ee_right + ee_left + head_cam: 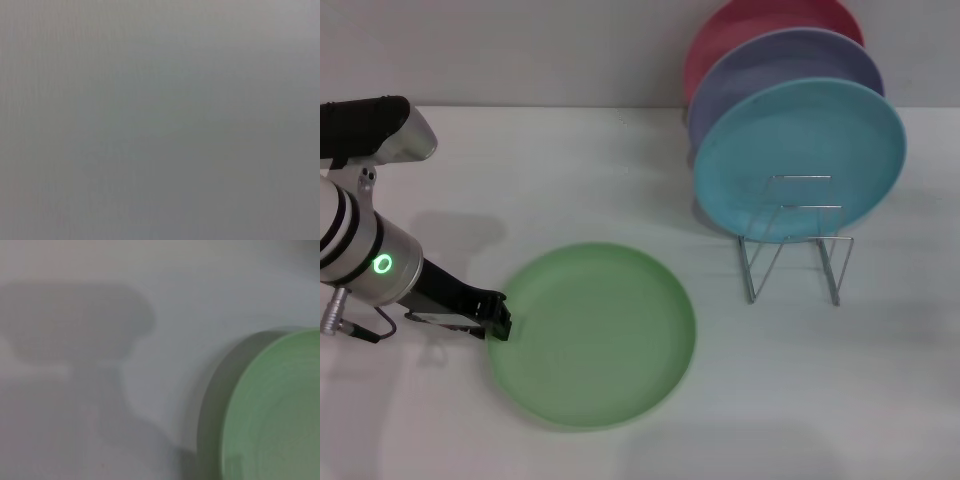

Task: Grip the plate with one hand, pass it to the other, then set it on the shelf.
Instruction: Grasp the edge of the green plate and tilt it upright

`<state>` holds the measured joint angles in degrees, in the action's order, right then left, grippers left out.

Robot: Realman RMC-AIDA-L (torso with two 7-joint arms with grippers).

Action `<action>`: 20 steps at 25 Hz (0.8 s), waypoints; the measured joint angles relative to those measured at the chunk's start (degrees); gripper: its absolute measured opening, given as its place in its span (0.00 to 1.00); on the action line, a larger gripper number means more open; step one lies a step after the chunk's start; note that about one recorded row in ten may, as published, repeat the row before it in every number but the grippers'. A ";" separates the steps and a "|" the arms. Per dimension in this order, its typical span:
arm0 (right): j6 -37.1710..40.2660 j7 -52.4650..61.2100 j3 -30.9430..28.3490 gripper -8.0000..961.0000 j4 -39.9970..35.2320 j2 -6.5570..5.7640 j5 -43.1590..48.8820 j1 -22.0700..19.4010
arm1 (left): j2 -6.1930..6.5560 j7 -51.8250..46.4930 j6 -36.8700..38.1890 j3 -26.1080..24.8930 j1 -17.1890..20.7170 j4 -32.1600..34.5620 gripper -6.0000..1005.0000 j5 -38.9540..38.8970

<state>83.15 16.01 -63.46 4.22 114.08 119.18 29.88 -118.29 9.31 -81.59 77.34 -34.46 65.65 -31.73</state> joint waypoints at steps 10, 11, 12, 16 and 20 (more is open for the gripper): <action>0.08 0.12 0.00 0.55 0.00 0.04 0.00 -0.13 | 0.08 0.53 -0.36 0.00 -0.01 0.07 0.13 0.00; 0.08 0.13 0.00 0.55 0.00 0.05 0.00 -0.12 | 0.09 0.53 -0.37 0.00 -0.01 0.08 0.12 -0.01; 0.08 0.13 0.00 0.55 0.00 0.05 0.00 -0.12 | 0.08 0.53 -0.38 -0.01 -0.02 0.08 0.12 0.00; 0.09 0.15 0.00 0.55 0.00 0.07 0.00 -0.10 | 0.08 0.54 -0.41 -0.01 -0.03 0.09 0.12 0.00; 0.08 0.16 0.00 0.55 0.00 0.09 0.00 -0.09 | 0.05 0.54 -0.33 0.03 -0.13 0.05 0.12 0.00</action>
<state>83.24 16.17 -63.45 4.21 114.17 119.18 29.79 -118.24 9.85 -81.92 77.37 -34.59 65.69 -31.73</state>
